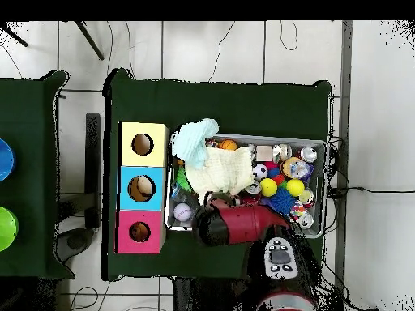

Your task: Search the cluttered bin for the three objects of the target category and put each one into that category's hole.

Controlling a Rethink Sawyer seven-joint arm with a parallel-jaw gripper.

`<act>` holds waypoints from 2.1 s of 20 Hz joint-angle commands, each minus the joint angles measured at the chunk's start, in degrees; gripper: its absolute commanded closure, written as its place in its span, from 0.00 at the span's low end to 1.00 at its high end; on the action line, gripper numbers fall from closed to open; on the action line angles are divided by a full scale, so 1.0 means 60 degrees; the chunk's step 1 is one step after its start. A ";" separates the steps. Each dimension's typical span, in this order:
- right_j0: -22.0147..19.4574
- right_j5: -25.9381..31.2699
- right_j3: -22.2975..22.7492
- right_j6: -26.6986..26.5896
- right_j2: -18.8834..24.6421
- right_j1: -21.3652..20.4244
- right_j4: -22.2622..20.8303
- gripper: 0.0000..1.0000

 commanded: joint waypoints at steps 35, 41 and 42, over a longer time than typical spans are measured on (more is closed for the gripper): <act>-0.2427 0.4843 0.5254 -0.1974 0.2221 -0.7600 0.2553 1.00; -0.2502 0.4688 0.5482 -0.1872 0.2303 -0.7721 0.2563 1.00; -0.2465 0.4707 0.5513 -0.1827 0.2295 -0.7763 0.2570 1.00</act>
